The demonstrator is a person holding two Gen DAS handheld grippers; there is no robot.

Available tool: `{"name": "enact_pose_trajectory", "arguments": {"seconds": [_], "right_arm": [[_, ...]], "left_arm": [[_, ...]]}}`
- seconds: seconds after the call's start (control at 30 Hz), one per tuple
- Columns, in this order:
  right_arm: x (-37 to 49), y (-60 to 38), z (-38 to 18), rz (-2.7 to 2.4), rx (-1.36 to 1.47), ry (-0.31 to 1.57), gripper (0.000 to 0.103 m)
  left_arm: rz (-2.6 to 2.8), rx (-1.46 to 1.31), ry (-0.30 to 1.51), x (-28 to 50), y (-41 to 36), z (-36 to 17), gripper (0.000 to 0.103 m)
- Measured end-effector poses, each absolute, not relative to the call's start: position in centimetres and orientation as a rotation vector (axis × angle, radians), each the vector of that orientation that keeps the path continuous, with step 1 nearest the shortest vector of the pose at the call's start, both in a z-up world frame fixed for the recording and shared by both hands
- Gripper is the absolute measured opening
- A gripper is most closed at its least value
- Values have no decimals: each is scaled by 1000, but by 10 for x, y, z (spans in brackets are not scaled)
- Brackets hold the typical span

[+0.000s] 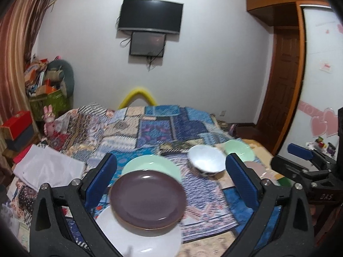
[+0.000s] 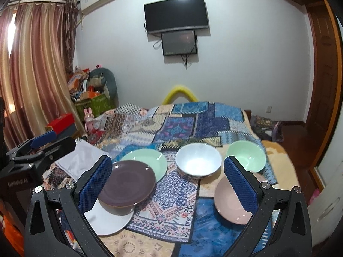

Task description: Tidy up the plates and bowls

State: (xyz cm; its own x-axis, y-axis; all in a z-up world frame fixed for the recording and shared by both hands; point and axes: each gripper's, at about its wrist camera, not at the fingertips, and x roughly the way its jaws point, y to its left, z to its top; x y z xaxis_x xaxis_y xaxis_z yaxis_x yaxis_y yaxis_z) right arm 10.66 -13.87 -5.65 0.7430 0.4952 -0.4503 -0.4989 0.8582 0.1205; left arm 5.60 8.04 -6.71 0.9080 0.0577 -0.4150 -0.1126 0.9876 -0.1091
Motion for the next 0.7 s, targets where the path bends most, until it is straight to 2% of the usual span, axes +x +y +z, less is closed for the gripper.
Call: {"name": "enact_pose_trajectory", "arguments": {"seconds": [0.13, 0.33, 0.4, 0.47, 0.57, 0.7], "right_arm": [[119, -128, -75, 550, -5, 552, 102], [140, -105, -104, 536, -47, 640, 91], [145, -95, -113, 535, -61, 666, 85], [151, -89, -123, 537, -72, 693, 81], [160, -79, -139, 538, -85, 742, 71], [170, -65, -157, 551, -91, 812, 64]], "left_arm": [[115, -130, 484, 70, 104, -90, 92], [116, -157, 582, 93, 144, -128, 77], [126, -147, 618, 100, 155, -142, 73], [135, -137, 659, 108, 166, -157, 62], [120, -156, 709, 117, 184, -175, 53], [88, -209, 796, 134, 207, -201, 49]]}}
